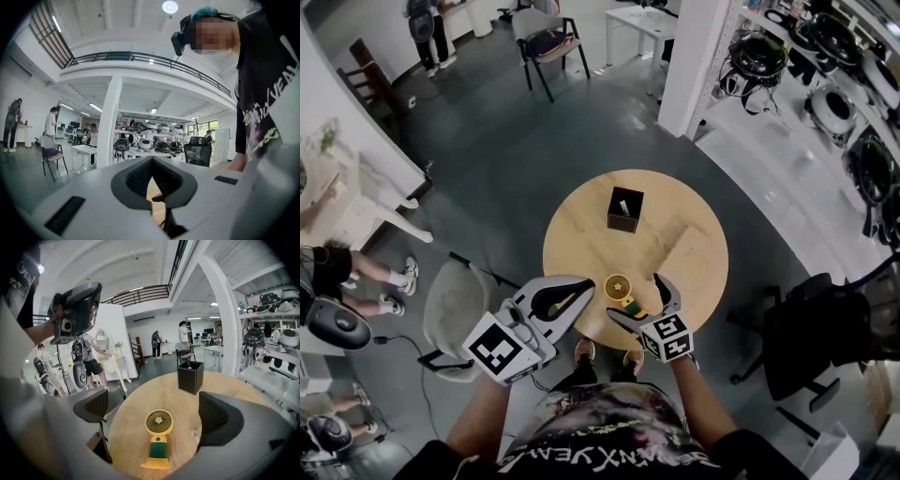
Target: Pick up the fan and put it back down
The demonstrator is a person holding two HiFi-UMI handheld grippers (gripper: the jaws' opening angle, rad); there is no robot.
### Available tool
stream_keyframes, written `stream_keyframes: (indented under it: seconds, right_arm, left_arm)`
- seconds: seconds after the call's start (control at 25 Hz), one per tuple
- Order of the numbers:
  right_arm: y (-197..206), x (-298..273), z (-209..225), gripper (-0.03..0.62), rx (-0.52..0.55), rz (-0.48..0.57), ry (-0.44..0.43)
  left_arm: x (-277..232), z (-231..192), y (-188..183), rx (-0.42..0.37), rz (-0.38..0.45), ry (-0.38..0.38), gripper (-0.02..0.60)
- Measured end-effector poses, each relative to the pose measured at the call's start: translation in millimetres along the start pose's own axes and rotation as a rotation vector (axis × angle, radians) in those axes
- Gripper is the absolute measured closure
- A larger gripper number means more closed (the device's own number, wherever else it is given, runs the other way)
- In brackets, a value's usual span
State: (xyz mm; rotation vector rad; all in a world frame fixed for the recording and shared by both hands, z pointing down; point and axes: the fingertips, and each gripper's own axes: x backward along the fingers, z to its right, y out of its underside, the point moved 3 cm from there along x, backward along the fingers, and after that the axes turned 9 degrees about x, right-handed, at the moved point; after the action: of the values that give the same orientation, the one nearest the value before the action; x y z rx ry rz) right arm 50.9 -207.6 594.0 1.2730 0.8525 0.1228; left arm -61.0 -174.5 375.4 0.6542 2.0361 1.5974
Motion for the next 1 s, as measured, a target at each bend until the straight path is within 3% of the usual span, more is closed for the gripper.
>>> stream_keyframes:
  seconds: [0.6, 1.0]
  right_arm:
    - [88, -44, 2, 0.010, -0.066, -0.217, -0.015]
    - [113, -54, 0, 0.010, -0.094, -0.310, -0.012]
  left_arm:
    - [8, -1, 4, 0.006, -0.014, -0.019, 0.569]
    - [14, -3, 7, 0.006, -0.017, -0.026, 0.569]
